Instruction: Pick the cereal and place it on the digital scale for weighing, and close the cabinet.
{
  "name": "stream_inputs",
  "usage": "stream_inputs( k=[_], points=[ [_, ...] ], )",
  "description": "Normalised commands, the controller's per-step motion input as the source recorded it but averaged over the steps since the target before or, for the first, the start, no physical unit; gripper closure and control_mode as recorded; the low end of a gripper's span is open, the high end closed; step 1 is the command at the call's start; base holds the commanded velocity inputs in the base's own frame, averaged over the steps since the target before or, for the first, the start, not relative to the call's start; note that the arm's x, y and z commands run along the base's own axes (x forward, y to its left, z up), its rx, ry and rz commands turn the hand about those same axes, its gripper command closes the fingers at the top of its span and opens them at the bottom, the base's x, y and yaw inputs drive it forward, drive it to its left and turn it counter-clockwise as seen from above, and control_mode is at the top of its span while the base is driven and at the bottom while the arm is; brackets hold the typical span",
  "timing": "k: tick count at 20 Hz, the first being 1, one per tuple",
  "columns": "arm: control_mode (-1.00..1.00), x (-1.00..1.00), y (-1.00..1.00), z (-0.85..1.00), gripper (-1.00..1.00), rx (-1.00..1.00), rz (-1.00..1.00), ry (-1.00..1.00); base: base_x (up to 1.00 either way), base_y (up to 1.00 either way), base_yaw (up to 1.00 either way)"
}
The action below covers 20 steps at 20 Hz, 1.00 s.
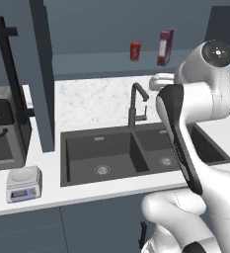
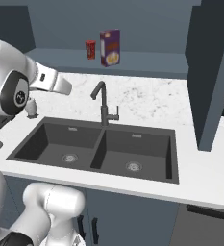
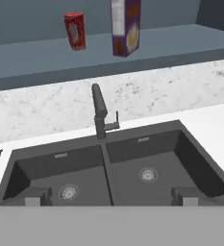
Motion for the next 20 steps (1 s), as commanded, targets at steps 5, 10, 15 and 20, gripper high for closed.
stream_inputs(
  k=[5,10,15,20],
  points=[
    [-1.0,0.08,-0.01,0.36,-1.0,0.0,-0.02,-0.16,0.0,0.0,0.0],
    [-1.0,0.11,-0.01,0.42,-1.0,0.0,-0.02,-0.13,0.0,0.0,0.0],
    [-1.0,0.32,-0.19,0.14,-1.0,0.0,-0.02,-0.09,0.0,0.0,0.0],
    [-1.0,0.33,-0.17,0.26,-1.0,0.0,-0.01,-0.05,0.0,0.0,0.0]
  ],
)
